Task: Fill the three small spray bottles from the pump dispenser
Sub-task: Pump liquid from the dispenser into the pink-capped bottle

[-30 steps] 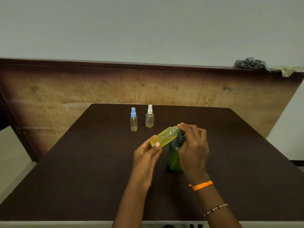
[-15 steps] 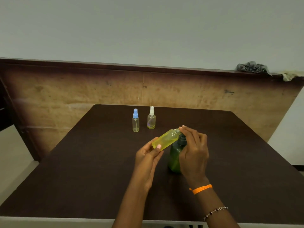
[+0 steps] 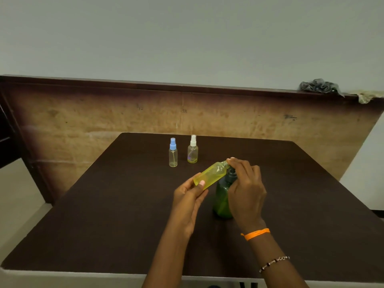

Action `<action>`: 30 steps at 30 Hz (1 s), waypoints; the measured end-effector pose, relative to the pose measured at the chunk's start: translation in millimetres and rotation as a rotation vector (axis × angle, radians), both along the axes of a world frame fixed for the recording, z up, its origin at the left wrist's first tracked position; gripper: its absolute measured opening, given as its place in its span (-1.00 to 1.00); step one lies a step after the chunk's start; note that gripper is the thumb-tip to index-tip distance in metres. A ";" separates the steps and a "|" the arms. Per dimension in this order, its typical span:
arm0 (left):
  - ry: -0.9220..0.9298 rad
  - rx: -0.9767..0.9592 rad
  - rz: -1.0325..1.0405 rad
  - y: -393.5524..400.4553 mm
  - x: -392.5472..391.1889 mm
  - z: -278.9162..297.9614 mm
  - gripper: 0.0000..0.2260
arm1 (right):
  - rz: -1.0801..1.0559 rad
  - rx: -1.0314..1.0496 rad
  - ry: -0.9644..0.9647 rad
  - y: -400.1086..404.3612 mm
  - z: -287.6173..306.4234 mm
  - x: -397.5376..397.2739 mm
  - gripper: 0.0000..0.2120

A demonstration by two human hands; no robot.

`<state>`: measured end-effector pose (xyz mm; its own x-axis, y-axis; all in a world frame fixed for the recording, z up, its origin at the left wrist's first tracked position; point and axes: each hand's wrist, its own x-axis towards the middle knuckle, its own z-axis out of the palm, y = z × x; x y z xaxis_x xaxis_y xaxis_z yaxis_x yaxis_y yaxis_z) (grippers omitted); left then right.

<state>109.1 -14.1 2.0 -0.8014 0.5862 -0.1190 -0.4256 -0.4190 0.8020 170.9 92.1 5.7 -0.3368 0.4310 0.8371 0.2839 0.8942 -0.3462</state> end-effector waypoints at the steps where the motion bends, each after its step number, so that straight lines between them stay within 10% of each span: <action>1: -0.001 -0.001 -0.001 0.0 -0.3 0.0 -0.71 | -0.009 -0.007 0.001 -0.2 -0.6 -0.5 -0.58; 30: -0.009 0.018 0.000 -1.8 0.2 -4.2 -0.75 | 0.057 -0.051 0.048 0.7 -0.6 -3.2 -0.58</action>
